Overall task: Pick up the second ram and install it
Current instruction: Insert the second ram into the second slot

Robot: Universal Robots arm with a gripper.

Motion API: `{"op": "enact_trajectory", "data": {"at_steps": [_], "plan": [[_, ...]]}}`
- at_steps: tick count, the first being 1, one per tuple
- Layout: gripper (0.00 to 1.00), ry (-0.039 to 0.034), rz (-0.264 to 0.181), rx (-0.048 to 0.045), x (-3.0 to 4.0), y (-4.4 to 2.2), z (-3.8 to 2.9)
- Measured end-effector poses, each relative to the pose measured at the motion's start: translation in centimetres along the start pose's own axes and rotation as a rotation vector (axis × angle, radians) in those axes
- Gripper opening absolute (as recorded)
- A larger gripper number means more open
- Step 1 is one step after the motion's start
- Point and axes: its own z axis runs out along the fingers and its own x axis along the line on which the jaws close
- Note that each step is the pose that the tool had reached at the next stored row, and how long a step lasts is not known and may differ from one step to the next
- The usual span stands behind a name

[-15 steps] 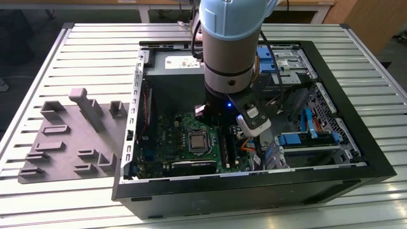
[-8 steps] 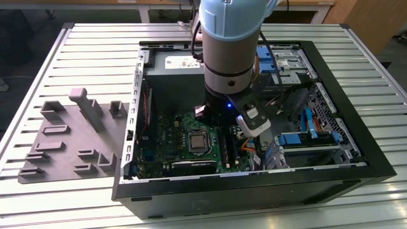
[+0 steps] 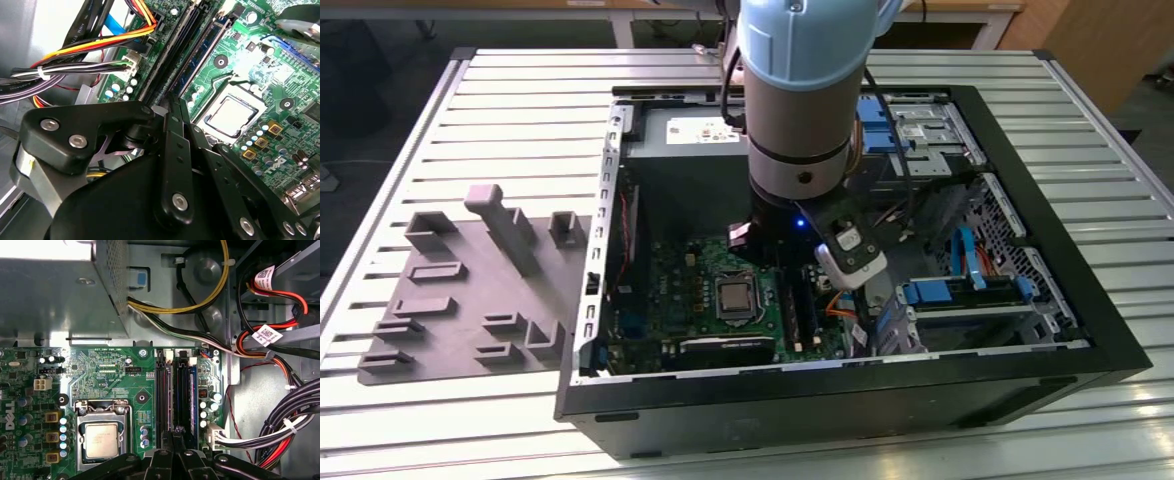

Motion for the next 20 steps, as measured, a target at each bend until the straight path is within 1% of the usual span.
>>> {"op": "enact_trajectory", "data": {"at_steps": [9,12,13,20], "plan": [[0.11,-0.0003,-0.001,0.0077,0.02,0.0,0.2],[0.11,-0.0006,-0.001,0.0151,0.02,0.01,0.23],[0.11,-0.0005,-0.002,0.0163,0.02,0.01,0.23],[0.12,-0.0005,-0.002,0.0178,0.02,0.0,0.21]]}}
